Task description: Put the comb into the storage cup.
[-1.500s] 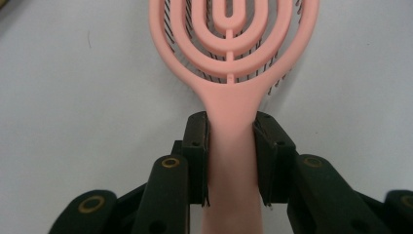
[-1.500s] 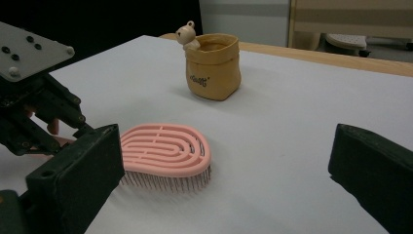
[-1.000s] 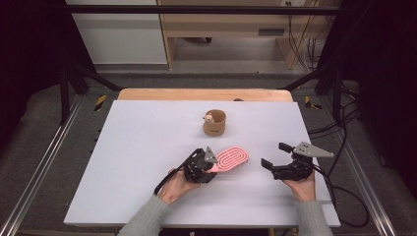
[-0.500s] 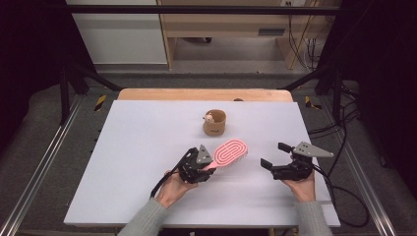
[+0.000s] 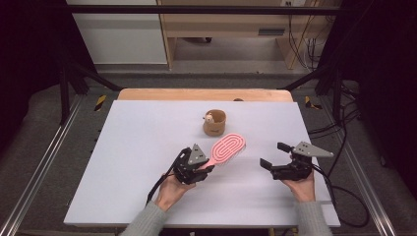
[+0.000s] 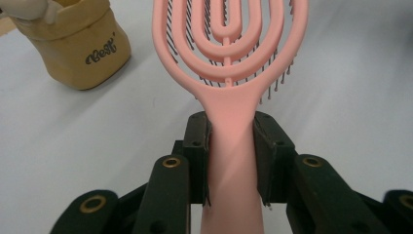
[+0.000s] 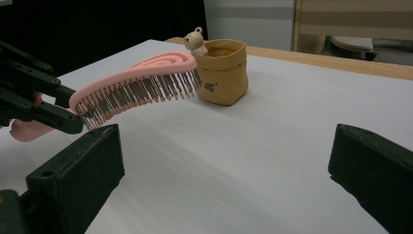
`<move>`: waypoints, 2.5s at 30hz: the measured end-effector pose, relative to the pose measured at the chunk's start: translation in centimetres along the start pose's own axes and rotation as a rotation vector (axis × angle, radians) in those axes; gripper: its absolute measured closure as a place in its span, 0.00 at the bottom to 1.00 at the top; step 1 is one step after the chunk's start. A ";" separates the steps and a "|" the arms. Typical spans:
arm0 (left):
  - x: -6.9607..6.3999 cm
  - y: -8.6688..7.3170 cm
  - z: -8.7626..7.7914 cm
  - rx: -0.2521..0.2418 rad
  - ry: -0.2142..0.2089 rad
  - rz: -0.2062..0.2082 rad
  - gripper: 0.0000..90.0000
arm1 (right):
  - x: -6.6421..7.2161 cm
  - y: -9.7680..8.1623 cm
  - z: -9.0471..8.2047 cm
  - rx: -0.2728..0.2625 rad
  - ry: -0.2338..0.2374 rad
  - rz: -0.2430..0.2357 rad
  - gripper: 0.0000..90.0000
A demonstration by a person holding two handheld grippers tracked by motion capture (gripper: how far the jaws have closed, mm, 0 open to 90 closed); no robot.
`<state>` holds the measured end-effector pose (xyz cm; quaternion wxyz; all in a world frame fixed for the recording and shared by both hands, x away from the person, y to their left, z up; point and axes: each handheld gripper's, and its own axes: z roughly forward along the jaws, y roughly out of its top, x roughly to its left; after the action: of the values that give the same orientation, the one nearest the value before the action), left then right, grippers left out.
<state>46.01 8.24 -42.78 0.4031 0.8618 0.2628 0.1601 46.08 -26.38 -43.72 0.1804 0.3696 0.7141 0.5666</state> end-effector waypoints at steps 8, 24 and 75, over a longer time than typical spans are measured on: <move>-0.2 -0.2 -0.4 -0.044 0.003 -0.027 0.78 | 0.1 0.1 0.0 -0.003 0.002 0.000 0.00; -0.3 -0.7 -1.1 -0.109 0.036 -0.065 0.78 | 0.4 0.3 0.1 -0.007 0.011 -0.001 0.00; -1.9 -2.1 -0.8 -0.254 0.092 -0.188 0.78 | 4.4 2.8 1.0 -0.030 0.050 0.070 0.00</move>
<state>43.36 8.76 -44.05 0.5097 0.7673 0.3380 0.1931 44.72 -22.23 -40.63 0.1481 0.3773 0.6963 0.5924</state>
